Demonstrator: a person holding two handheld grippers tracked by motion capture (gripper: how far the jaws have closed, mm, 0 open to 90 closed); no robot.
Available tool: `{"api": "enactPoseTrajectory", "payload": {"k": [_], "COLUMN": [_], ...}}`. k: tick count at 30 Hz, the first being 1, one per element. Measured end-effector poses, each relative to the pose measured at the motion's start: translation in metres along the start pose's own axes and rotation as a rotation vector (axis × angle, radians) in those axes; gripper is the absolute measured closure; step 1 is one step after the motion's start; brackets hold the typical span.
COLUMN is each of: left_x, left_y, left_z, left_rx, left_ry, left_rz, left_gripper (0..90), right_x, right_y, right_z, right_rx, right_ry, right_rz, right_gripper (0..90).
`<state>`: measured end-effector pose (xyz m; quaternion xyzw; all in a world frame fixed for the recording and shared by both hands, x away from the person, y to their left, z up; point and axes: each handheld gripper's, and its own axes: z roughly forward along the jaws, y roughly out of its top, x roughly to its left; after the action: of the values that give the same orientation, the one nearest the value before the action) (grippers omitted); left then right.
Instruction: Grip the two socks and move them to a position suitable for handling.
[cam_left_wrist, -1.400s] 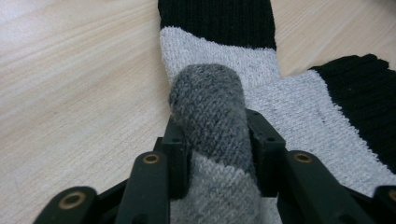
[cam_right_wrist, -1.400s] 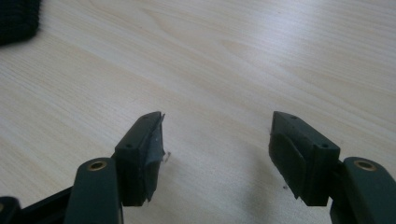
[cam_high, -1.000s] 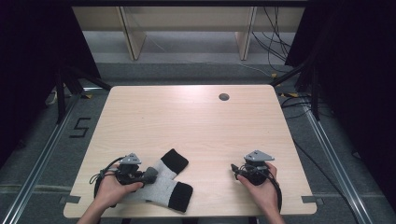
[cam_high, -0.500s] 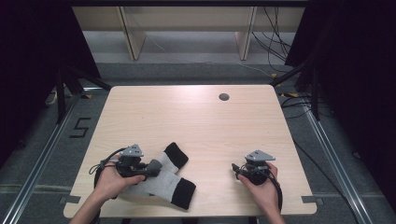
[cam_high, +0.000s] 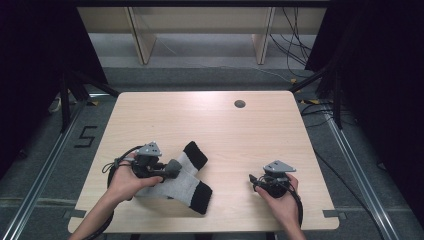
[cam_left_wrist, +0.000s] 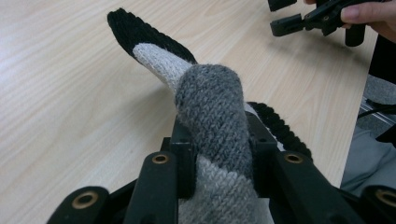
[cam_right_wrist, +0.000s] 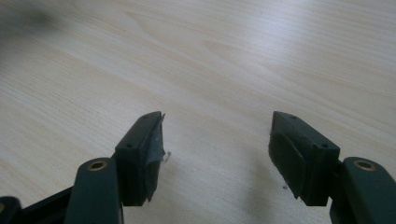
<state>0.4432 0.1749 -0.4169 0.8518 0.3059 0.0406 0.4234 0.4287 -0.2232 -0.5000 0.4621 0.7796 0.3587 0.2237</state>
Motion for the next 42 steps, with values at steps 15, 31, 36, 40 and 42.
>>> {"api": "enactPoseTrajectory", "payload": {"k": [15,31,36,40,42], "left_x": [0.006,0.009,0.008,0.011,0.014], "left_y": [0.043,0.084,0.091,0.095,0.094], "left_z": [0.012,0.045,0.059,0.074,0.088], "left_rx": [-0.040,-0.047,-0.035,-0.024,-0.013], "left_ry": [0.003,-0.015,-0.012,-0.014,-0.002], "left_rz": [0.030,0.053,0.053,0.055,0.046], "left_gripper": [70.0,70.0,69.9,69.7,69.6], "right_x": [0.000,-0.003,-0.004,-0.005,-0.005], "right_y": [0.000,0.000,-0.001,-0.001,-0.001], "right_z": [-0.001,-0.001,-0.001,-0.001,-0.001], "right_rx": [0.010,-0.005,-0.003,-0.002,-0.001], "right_ry": [0.006,-0.007,-0.010,-0.013,-0.014], "right_rz": [0.038,0.029,0.034,0.030,0.034], "right_gripper": [36.3,36.3,36.3,36.3,36.3]}}
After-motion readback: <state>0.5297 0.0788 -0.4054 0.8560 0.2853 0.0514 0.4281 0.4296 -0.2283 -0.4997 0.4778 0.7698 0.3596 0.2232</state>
